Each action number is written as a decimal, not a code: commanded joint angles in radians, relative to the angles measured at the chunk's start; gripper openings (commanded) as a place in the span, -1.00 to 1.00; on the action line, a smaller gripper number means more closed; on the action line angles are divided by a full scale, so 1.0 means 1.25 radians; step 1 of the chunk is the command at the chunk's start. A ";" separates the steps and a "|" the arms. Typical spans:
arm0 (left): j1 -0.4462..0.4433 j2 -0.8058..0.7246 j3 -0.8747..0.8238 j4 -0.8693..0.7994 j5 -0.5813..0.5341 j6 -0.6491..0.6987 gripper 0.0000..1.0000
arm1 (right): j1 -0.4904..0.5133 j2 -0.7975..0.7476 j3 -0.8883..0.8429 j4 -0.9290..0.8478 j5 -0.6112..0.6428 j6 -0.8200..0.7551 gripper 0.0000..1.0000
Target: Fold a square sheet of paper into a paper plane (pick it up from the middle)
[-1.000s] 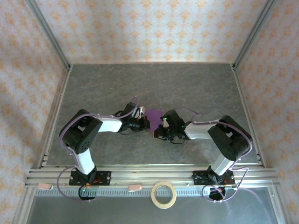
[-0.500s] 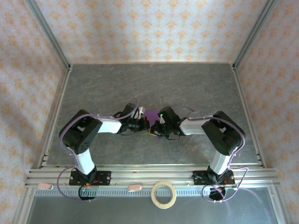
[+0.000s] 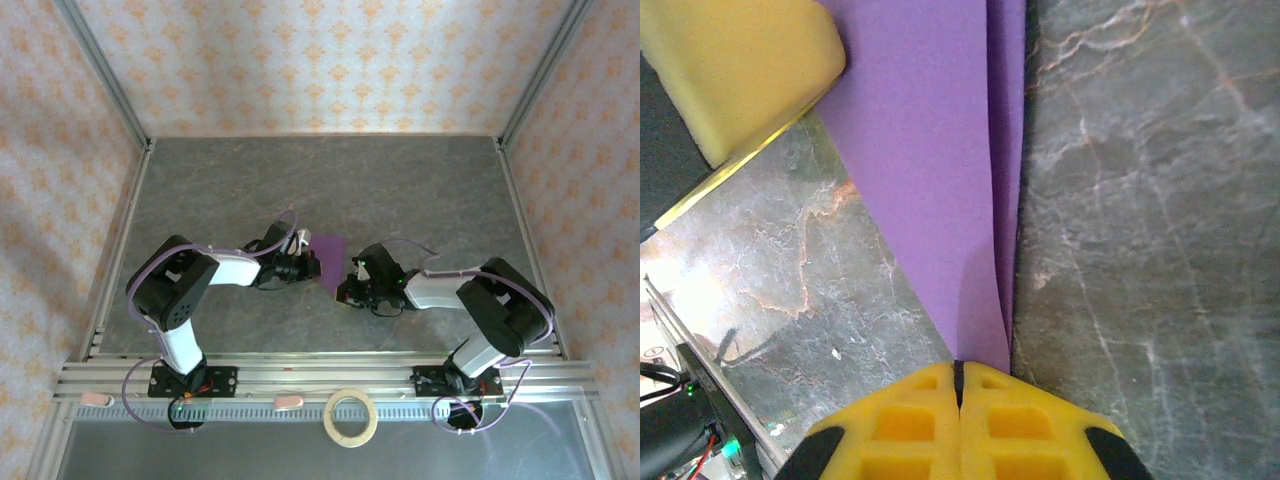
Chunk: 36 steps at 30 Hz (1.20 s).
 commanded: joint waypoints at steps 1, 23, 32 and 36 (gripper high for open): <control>0.005 -0.003 -0.032 -0.088 -0.054 0.006 -1.00 | 0.005 0.028 -0.039 -0.079 0.008 -0.010 -1.00; -0.084 -0.092 -0.068 0.049 0.030 -0.071 -0.96 | 0.004 0.063 -0.019 -0.081 0.025 0.003 -1.00; -0.072 -0.045 -0.056 -0.016 -0.036 -0.005 -0.94 | 0.002 0.076 -0.019 -0.099 0.035 -0.008 -1.00; -0.037 -0.056 -0.060 -0.009 -0.012 0.000 -0.93 | 0.001 0.078 -0.024 -0.107 0.042 -0.011 -1.00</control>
